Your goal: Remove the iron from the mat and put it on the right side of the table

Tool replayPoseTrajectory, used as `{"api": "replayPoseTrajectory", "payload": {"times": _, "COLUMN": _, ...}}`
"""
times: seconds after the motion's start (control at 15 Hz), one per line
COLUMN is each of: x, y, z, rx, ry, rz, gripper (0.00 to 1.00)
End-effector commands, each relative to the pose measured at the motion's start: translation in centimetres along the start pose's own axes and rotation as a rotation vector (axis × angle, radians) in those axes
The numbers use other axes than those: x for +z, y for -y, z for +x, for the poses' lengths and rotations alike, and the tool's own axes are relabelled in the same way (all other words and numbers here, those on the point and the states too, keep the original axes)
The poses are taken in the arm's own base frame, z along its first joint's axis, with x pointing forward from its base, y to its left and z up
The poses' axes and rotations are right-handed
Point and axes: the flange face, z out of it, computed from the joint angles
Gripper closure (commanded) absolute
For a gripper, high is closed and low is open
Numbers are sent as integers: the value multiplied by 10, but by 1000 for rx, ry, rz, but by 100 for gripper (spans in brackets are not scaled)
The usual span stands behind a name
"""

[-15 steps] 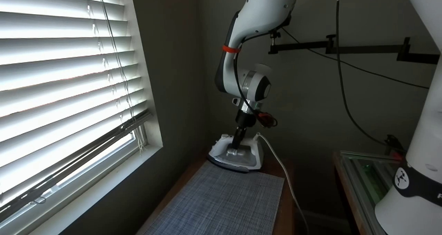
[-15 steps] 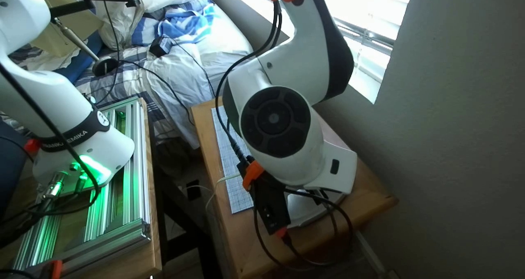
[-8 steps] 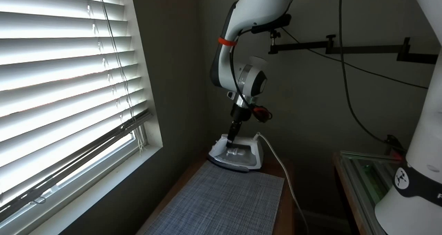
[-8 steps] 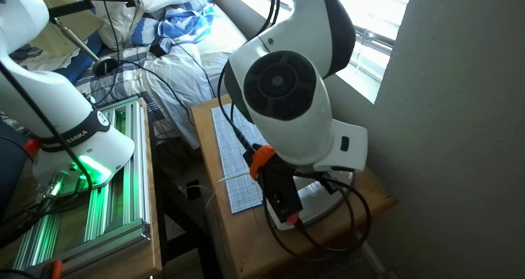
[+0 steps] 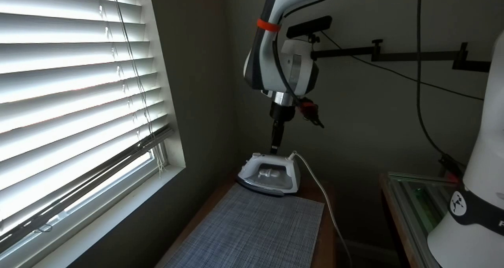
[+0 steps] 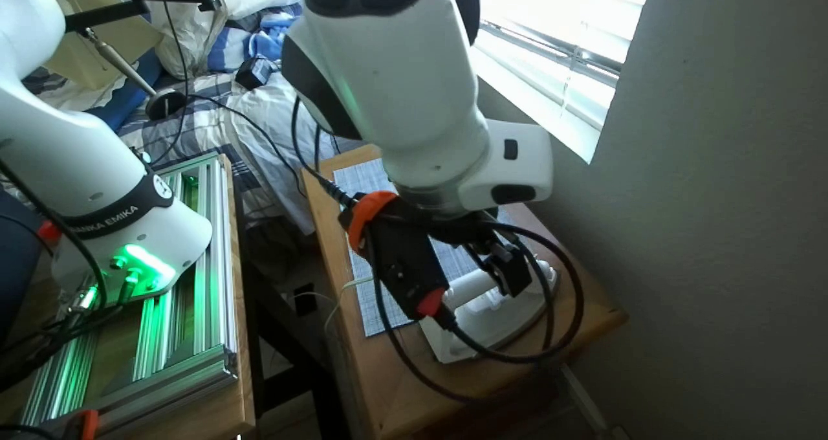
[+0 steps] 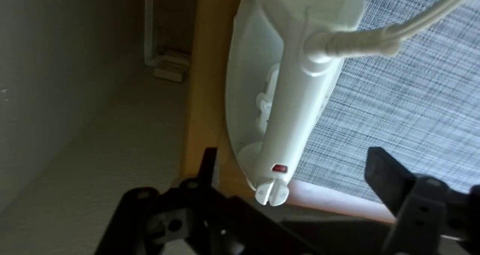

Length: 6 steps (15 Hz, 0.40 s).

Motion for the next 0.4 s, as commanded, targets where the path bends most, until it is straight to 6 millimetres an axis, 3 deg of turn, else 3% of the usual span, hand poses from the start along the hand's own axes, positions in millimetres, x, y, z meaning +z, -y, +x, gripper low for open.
{"api": "replayPoseTrajectory", "payload": {"times": 0.0, "x": -47, "y": 36, "z": -24, "rx": -135, "ry": -27, "rz": 18, "gripper": 0}}
{"api": "replayPoseTrajectory", "payload": {"times": 0.2, "x": -76, "y": 65, "z": -26, "rx": -266, "ry": -115, "rz": 42, "gripper": 0}}
{"api": "replayPoseTrajectory", "payload": {"times": 0.27, "x": -50, "y": 41, "z": -18, "rx": -185, "ry": -53, "rz": 22, "gripper": 0}}
{"api": "replayPoseTrajectory", "payload": {"times": 0.33, "x": -59, "y": 49, "z": -19, "rx": -213, "ry": -76, "rz": 27, "gripper": 0}}
